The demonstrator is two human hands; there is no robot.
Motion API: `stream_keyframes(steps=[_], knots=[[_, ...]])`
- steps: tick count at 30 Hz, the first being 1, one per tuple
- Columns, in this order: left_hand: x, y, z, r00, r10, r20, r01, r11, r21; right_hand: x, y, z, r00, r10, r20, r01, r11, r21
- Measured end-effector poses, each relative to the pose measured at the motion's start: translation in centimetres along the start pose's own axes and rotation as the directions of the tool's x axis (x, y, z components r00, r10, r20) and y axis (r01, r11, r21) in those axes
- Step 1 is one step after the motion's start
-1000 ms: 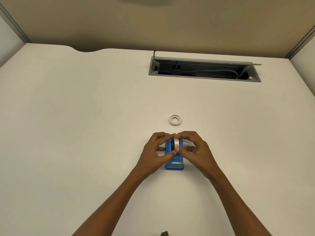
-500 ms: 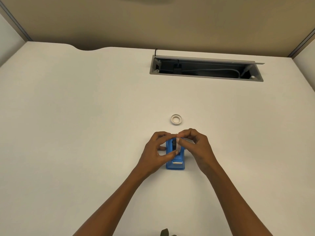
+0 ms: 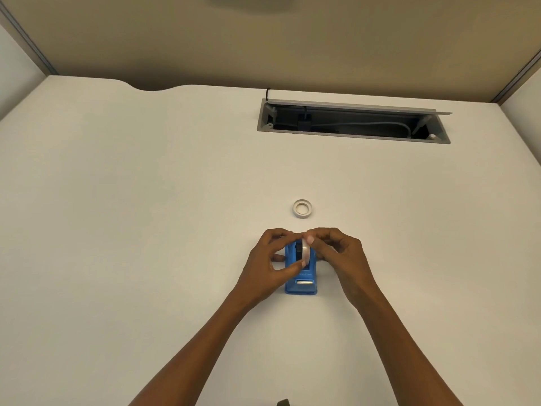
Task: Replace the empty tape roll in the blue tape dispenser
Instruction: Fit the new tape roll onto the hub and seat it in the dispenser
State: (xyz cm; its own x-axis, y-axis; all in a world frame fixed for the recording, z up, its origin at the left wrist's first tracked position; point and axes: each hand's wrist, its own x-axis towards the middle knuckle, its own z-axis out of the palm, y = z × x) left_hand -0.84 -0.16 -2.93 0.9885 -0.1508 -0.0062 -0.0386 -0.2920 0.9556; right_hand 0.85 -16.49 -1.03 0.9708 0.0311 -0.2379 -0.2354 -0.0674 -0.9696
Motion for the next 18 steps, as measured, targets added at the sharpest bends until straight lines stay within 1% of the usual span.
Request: stream_keyframes(steps=[2, 4, 9, 14, 16, 18], knots=[[0.0, 0.0, 0.0, 1.000, 0.001, 0.003, -0.001, 1.000, 0.001, 0.0, 0.1, -0.1, 1.000, -0.024, 0.014, 0.025, 0.997, -0.077], [0.0, 0.1, 0.0, 1.000, 0.000, 0.004, 0.000, 1.000, 0.012, 0.1, 0.0, -0.1, 0.999, -0.030, 0.020, 0.032, 0.994, -0.105], [0.1, 0.1, -0.1, 1.000, 0.001, 0.008, -0.001, 1.000, 0.006, 0.6, -0.3, 0.0, 1.000, 0.005, 0.004, -0.005, 0.995, -0.099], [0.1, -0.1, -0.1, 1.000, -0.009, 0.002, 0.009, 1.000, 0.013, 1.0, -0.5, 0.4, 0.998, 0.066, -0.023, -0.067, 0.997, -0.049], [0.1, 0.0, -0.1, 1.000, -0.011, 0.000, 0.011, 1.000, 0.011, 1.0, -0.5, 0.6, 0.997, 0.061, -0.042, -0.063, 0.997, -0.055], [0.1, 0.1, -0.1, 1.000, -0.018, 0.003, 0.018, 1.000, 0.008, 0.7, -0.5, 0.5, 1.000, 0.012, -0.027, -0.013, 0.998, -0.054]])
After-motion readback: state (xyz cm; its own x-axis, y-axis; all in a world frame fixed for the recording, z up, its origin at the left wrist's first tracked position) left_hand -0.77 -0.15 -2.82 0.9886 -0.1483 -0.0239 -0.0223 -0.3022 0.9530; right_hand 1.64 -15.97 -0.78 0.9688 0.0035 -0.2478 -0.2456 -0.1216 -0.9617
